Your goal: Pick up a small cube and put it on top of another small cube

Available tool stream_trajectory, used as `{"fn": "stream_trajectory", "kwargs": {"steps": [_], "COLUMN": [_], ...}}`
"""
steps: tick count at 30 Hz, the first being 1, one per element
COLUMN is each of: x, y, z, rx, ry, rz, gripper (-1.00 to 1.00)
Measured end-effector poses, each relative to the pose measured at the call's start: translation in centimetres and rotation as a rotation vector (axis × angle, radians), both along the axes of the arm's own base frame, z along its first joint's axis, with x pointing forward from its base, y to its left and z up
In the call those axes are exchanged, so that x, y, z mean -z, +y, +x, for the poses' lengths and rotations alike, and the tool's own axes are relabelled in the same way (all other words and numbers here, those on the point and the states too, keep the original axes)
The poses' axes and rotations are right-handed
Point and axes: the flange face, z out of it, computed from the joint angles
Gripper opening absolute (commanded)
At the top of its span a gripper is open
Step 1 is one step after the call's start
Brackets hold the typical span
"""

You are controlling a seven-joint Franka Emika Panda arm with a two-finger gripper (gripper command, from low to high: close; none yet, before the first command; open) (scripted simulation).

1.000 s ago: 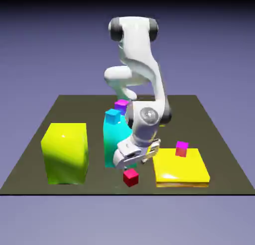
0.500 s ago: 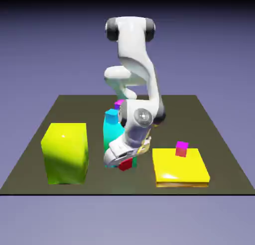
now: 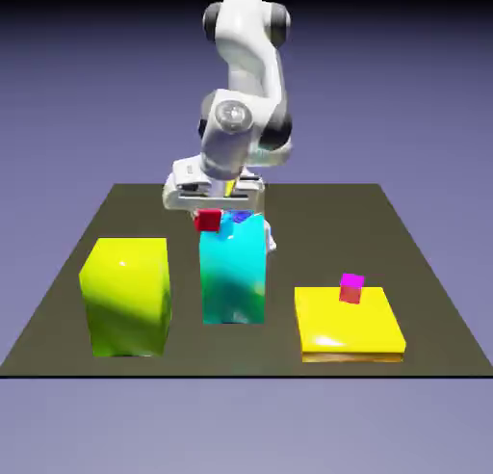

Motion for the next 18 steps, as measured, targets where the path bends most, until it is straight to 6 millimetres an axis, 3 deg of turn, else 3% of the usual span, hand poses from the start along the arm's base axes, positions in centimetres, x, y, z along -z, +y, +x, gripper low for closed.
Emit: {"fn": "stream_trajectory", "kwargs": {"steps": [10,13,18], "x": [-4.2,-5.0,1.2], "y": [2.0,2.6,2.9], "z": [-10.1,-10.8,-12.6], "rx": [0.348,0.327,0.327], "ry": [-0.022,-0.046,-0.046], "rz": [0.084,0.125,0.125], "gripper": [-1.00,-1.00,-1.00]}}
